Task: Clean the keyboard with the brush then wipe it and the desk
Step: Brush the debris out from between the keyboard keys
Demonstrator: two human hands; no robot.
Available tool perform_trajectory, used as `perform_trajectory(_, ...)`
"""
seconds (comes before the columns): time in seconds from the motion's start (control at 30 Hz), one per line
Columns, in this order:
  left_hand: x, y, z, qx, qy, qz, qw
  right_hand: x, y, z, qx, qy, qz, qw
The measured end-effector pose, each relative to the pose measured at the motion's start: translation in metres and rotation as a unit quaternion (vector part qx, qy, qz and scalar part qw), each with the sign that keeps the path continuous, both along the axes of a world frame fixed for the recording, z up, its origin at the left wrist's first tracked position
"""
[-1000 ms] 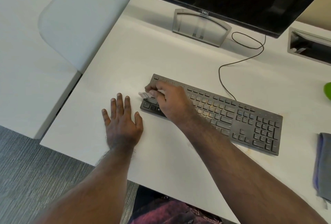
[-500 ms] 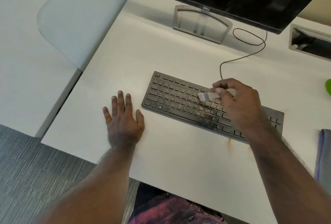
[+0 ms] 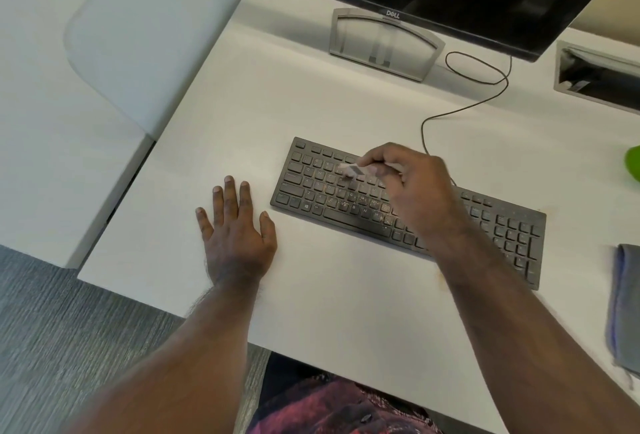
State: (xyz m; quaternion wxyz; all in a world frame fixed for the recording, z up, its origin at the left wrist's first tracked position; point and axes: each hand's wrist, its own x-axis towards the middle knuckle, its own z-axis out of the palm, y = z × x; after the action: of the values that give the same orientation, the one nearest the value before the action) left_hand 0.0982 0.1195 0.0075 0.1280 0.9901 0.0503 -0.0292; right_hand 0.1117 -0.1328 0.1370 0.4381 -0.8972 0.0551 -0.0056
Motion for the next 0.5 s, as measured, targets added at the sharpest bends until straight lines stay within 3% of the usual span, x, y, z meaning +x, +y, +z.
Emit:
perform_trajectory(0.2, 0.0, 0.001, 0.0, 0.002, 0.002, -0.001, 1.0, -0.004, -0.021, 0.006, -0.084, 0.072, -0.027, 0.993)
perform_trajectory(0.5, 0.0, 0.0, 0.001, -0.004, -0.007, 0.001, 1.0, 0.019, 0.03, -0.01, -0.003, 0.026, 0.009, 1.0)
